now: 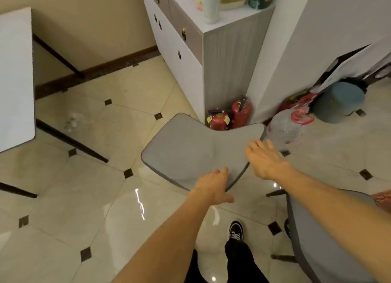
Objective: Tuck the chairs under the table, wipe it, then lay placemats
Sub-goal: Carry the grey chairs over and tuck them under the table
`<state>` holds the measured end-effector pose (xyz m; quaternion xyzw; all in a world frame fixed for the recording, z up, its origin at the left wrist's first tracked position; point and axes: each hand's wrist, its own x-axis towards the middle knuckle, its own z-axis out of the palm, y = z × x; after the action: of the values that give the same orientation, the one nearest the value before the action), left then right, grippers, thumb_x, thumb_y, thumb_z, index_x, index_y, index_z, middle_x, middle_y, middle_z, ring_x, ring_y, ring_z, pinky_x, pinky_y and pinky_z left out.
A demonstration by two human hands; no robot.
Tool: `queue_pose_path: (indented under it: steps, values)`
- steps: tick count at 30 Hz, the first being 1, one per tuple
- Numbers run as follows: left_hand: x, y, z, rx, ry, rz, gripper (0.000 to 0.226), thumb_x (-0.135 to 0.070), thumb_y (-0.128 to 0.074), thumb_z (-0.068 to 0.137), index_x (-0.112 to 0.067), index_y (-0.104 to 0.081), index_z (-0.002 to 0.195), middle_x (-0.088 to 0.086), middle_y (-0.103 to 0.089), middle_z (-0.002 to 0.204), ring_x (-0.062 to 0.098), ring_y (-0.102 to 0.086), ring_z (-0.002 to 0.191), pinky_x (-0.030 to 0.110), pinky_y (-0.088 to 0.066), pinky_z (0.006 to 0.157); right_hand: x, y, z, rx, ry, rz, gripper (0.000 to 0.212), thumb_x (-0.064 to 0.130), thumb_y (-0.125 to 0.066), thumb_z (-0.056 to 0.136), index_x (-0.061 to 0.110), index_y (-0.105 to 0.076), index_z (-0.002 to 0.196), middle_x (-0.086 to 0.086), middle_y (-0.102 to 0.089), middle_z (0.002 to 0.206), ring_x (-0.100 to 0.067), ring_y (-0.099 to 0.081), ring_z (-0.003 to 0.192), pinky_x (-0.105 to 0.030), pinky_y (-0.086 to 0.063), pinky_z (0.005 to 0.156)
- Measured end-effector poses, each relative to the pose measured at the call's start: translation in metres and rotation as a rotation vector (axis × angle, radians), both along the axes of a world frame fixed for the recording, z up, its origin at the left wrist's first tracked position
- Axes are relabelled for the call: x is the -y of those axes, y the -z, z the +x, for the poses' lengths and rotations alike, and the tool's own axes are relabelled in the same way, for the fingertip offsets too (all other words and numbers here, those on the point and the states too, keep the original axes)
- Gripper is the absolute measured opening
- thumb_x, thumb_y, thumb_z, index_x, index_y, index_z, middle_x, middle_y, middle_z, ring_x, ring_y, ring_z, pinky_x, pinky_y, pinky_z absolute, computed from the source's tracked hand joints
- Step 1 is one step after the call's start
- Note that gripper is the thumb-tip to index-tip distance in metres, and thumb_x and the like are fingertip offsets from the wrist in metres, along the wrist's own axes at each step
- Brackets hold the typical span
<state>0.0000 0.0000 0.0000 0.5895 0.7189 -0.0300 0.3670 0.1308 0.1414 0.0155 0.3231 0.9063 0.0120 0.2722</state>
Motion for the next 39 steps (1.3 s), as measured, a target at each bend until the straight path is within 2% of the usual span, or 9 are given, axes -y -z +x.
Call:
queue_pose_path:
  steps: [5,8,10,13,16,23,28,31,39]
  values:
    - [-0.036,0.024,0.037,-0.014,-0.169,-0.058,0.053,-0.037,-0.069,0.086,-0.014,-0.039,0.123,0.012,-0.054,0.118,0.035,-0.057,0.106,0.047,-0.05,0.084,-0.039,0.033,0.006,-0.058,-0.164,0.034,0.054,0.037,-0.065,0.083,0.015,-0.046,0.129,-0.008,-0.046,0.132,-0.027,-0.036,0.128,-0.051,-0.022,0.111]
    - [-0.047,0.032,0.042,-0.081,-0.217,-0.005,0.036,-0.023,-0.058,0.094,-0.011,-0.039,0.123,0.015,-0.054,0.119,0.039,-0.058,0.106,0.045,-0.046,0.076,-0.056,0.047,0.0,-0.085,-0.243,0.029,0.049,0.041,-0.067,0.081,0.017,-0.053,0.121,-0.006,-0.054,0.124,-0.027,-0.041,0.124,-0.052,-0.019,0.111]
    - [-0.05,0.035,0.038,-0.139,-0.159,0.001,0.036,-0.015,-0.054,0.094,-0.01,-0.038,0.125,0.016,-0.054,0.118,0.04,-0.059,0.103,0.044,-0.042,0.07,-0.065,0.054,-0.006,-0.09,-0.317,0.029,0.04,0.039,-0.067,0.081,0.019,-0.057,0.114,-0.004,-0.06,0.115,-0.026,-0.049,0.117,-0.051,-0.022,0.108]
    - [-0.046,0.04,0.026,-0.161,-0.095,0.035,0.039,-0.009,-0.053,0.091,-0.011,-0.037,0.127,0.014,-0.056,0.113,0.039,-0.06,0.096,0.044,-0.044,0.067,-0.072,0.058,-0.017,-0.097,-0.432,0.026,0.03,0.036,-0.064,0.083,0.018,-0.06,0.106,-0.004,-0.065,0.106,-0.027,-0.057,0.103,-0.043,-0.035,0.094]
    - [-0.041,0.042,0.007,-0.183,-0.104,0.063,0.044,-0.01,-0.052,0.092,-0.014,-0.036,0.132,0.011,-0.056,0.111,0.036,-0.061,0.093,0.044,-0.049,0.068,-0.072,0.058,-0.036,-0.127,-0.463,0.018,0.028,0.035,-0.064,0.084,0.017,-0.061,0.104,-0.005,-0.066,0.105,-0.027,-0.06,0.099,-0.04,-0.04,0.087]
    - [-0.029,0.041,-0.06,-0.23,-0.188,0.059,0.053,-0.009,-0.061,0.088,-0.021,-0.036,0.133,0.009,-0.058,0.109,0.035,-0.063,0.09,0.048,-0.056,0.075,-0.056,0.055,-0.108,-0.129,-0.397,-0.035,0.029,0.032,-0.06,0.089,0.013,-0.059,0.111,-0.008,-0.066,0.11,-0.029,-0.061,0.103,-0.04,-0.041,0.089]
    - [-0.003,0.053,-0.114,-0.293,-0.205,0.14,0.057,-0.011,-0.058,0.092,-0.024,-0.033,0.141,0.006,-0.06,0.111,0.028,-0.061,0.089,0.042,-0.056,0.073,-0.043,0.066,-0.16,-0.143,-0.495,-0.097,0.025,0.031,-0.054,0.093,0.013,-0.059,0.109,-0.009,-0.064,0.109,-0.029,-0.064,0.097,-0.036,-0.044,0.077]
    - [0.005,0.06,-0.148,-0.319,-0.243,0.16,0.052,-0.012,-0.057,0.093,-0.023,-0.039,0.141,0.005,-0.061,0.116,0.027,-0.062,0.095,0.039,-0.055,0.073,-0.042,0.069,-0.191,-0.167,-0.531,-0.161,0.028,0.036,-0.055,0.093,0.012,-0.059,0.106,-0.009,-0.063,0.107,-0.03,-0.064,0.095,-0.035,-0.041,0.069]
    - [-0.009,0.076,-0.241,-0.286,-0.253,0.283,0.038,-0.034,-0.053,0.097,-0.022,-0.05,0.133,0.003,-0.063,0.112,0.022,-0.061,0.095,0.032,-0.05,0.075,-0.064,0.068,-0.278,-0.147,-0.542,-0.216,0.033,0.041,-0.052,0.093,0.013,-0.059,0.11,-0.009,-0.062,0.11,-0.032,-0.062,0.1,-0.038,-0.043,0.071]
